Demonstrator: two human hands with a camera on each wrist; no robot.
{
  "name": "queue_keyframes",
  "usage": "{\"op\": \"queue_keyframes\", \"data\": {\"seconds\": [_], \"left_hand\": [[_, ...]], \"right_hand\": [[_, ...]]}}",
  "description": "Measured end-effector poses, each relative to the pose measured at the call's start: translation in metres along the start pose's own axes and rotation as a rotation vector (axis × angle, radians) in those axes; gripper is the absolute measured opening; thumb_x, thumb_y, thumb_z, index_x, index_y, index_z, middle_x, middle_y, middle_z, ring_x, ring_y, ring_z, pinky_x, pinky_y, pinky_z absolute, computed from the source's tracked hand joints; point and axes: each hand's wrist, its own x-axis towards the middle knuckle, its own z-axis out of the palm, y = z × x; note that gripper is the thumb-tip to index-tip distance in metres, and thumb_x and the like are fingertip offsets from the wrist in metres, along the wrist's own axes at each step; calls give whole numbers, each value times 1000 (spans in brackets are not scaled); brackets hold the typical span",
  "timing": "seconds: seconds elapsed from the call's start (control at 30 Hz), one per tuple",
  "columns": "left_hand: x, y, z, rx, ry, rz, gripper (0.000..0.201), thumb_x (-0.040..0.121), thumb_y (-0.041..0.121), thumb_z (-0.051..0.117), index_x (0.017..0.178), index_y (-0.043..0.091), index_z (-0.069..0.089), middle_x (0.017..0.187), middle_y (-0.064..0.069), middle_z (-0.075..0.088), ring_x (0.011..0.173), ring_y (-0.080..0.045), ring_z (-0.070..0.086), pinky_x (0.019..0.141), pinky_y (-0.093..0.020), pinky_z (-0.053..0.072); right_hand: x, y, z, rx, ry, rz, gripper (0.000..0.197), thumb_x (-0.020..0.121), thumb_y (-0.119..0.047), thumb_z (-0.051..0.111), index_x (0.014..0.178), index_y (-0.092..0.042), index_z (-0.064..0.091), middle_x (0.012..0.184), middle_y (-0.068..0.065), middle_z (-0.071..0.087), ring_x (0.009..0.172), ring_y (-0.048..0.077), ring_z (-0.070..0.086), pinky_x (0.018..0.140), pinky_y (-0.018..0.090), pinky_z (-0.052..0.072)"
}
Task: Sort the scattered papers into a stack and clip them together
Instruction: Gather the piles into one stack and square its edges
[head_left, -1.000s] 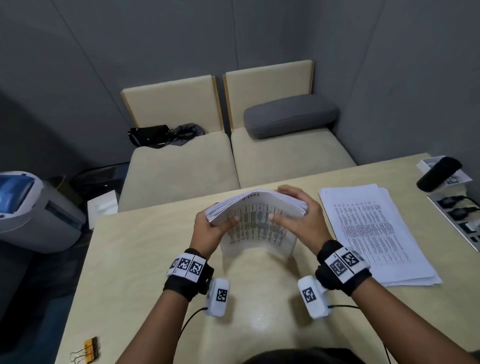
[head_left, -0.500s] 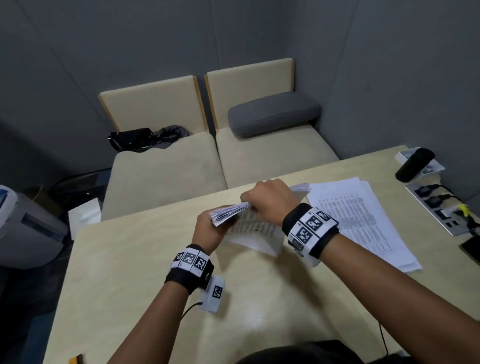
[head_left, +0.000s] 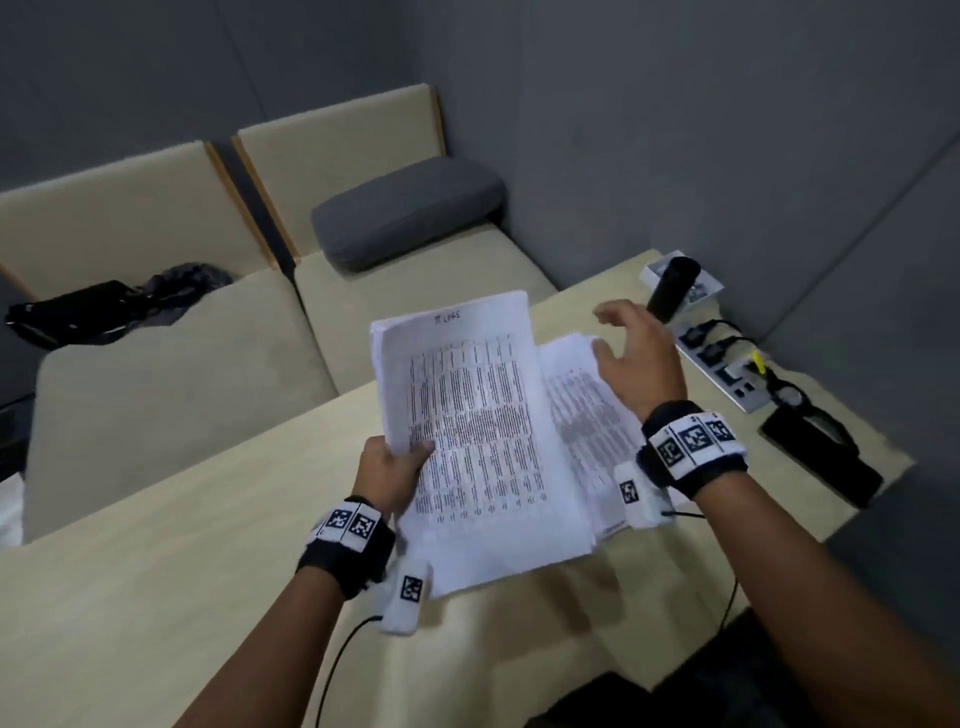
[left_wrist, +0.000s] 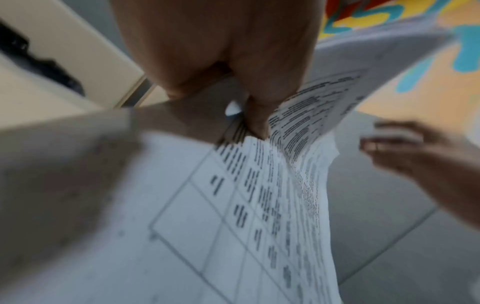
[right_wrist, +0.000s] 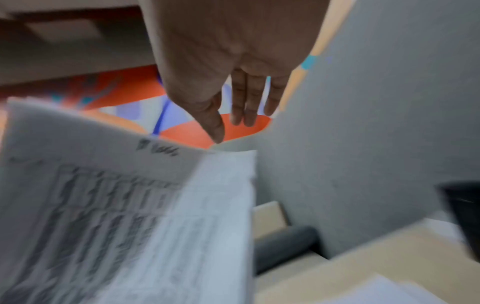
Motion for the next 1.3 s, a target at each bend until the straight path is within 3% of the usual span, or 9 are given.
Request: {"op": "queue_keyframes", "data": {"seconds": [0.17,0.33,0.47,0.6,0.7,0.93,1.1,1.2,1.3], "left_hand": [[35,10,69,-12,-39,-141,25,86,20,70,80,-2,61,70,-16,61,61,-26,58,62,-38,55],[60,2,126,119,-150,-317,29,84,28,72,90,1,62,81,-14,66,68,-27,63,74,-44,59],[77,-7,160,281,-141,-377,65,83,35,72,128,-1,43,122,-18,58,111,-35,60,85,-35,49],[80,1,194,328,-5,-490,68,77,37,71,124,1,40,127,-17,49,115,-35,51,97,-39,46],[77,12,204,380,89,-602,71,75,36,70,126,0,37,131,-17,40,120,-33,42,100,-39,39],[53,-20,160,393,299,-703,74,69,36,69,130,7,37,131,-13,42,120,-31,40,96,-45,37],[38,-69,82,161,172,-619,60,60,37,75,108,2,63,98,-12,68,90,-30,66,81,-38,56],[16,-83,37,-78,132,-517,27,68,9,80,90,2,67,83,-11,71,80,-31,68,62,-27,54],[-12,-83,-2,-311,99,-381,36,71,-5,76,104,3,65,99,-13,73,91,-30,70,74,-32,56]], "right_hand": [[19,118,1,106,-72,529,23,85,-4,61,107,-10,64,98,8,68,89,18,59,99,34,48],[23,176,29,117,-255,761,41,93,-26,60,130,-10,54,132,12,59,120,28,56,102,33,40],[26,189,63,-42,-459,748,57,95,-41,51,142,-10,40,149,13,43,134,30,43,109,39,34],[20,167,88,-22,-522,649,65,94,-39,54,150,-16,30,150,10,42,135,30,44,112,43,36],[-1,146,97,138,-527,676,52,91,-35,58,140,-28,42,132,4,60,114,27,62,100,43,49],[-76,114,129,82,-678,664,55,79,-33,65,130,-25,47,122,-1,66,104,23,66,94,41,54],[-107,100,149,399,-863,864,112,31,-40,96,130,-15,50,131,-2,61,115,21,61,104,44,47],[-113,72,147,505,-940,828,78,49,-13,93,119,-13,58,124,1,65,113,20,61,106,42,44],[-115,53,151,511,-923,702,82,48,-23,97,121,-20,59,119,-1,69,112,19,63,105,44,43]]}}
